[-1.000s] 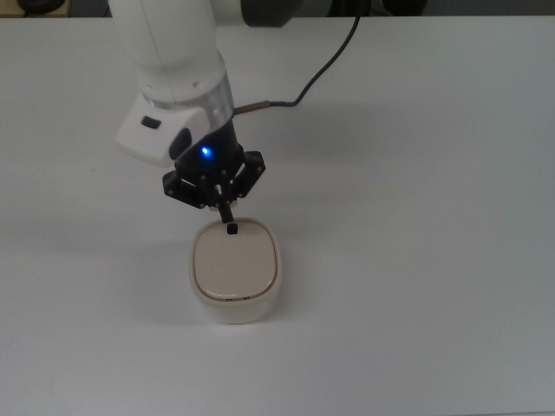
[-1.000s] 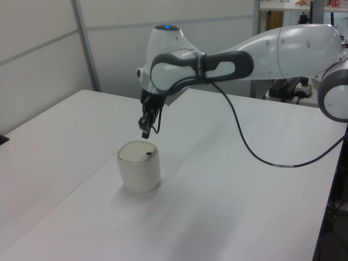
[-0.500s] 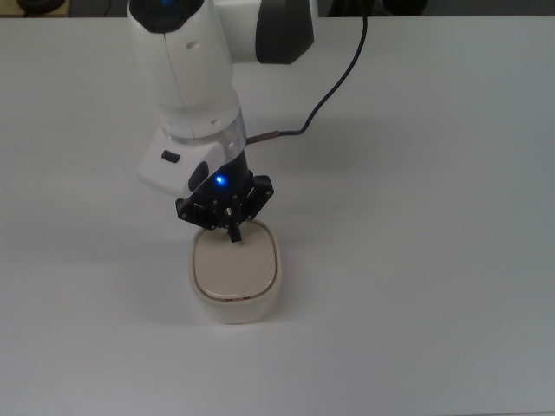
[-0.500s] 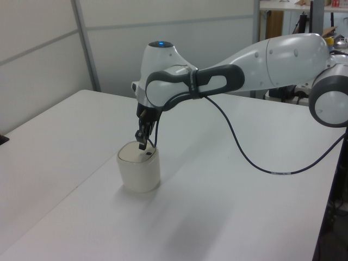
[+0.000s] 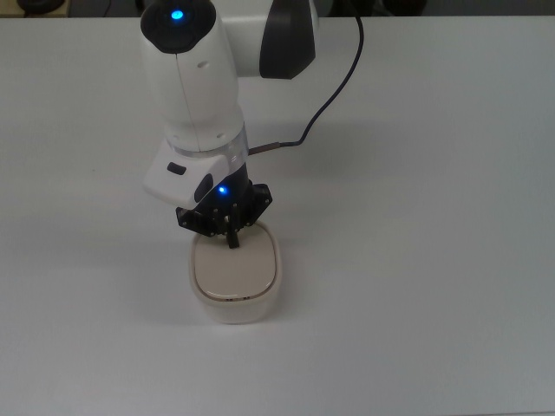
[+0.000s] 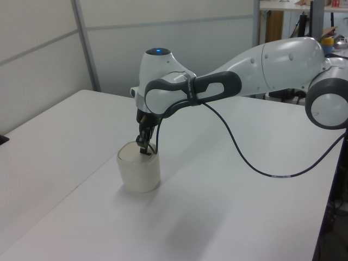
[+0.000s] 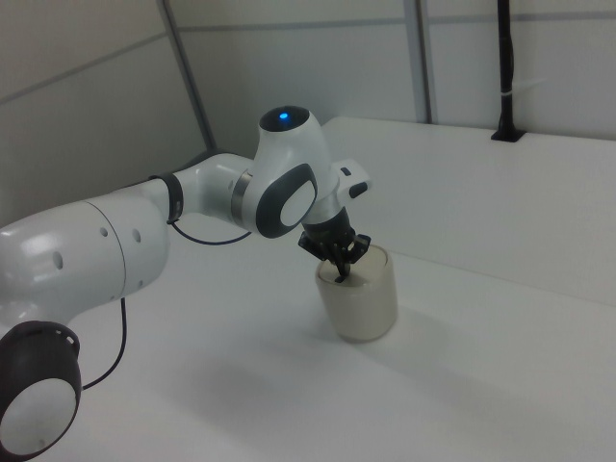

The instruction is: Open the trash can

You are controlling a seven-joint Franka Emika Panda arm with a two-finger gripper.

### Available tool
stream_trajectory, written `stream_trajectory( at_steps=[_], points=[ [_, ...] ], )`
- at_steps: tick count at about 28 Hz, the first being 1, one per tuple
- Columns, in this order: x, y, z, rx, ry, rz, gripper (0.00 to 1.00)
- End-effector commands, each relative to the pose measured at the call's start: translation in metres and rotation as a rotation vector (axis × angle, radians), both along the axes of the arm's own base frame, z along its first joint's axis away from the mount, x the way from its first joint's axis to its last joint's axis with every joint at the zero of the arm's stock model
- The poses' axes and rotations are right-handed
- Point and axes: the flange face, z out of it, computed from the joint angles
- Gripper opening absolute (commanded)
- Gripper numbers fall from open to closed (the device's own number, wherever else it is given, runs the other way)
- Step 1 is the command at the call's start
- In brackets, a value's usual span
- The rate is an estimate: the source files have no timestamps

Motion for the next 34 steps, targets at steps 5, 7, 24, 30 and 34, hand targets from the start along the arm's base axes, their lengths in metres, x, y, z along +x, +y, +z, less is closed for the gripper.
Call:
stream_trajectory(
  at_steps=[5,7,24,30,34],
  points=[
    [-0.008,-0.013,0.010,-0.006,0.019,-0.031,0.00],
    [-0.018,-0.021,0.029,-0.007,0.046,-0.037,0.00],
    [-0.086,-0.077,0.129,-0.028,0.160,-0.101,0.49],
    [-0.108,-0.102,0.149,-0.066,0.201,-0.141,0.91],
    [-0.113,-0.110,0.157,-0.093,0.196,-0.152,1.00]
  ],
)
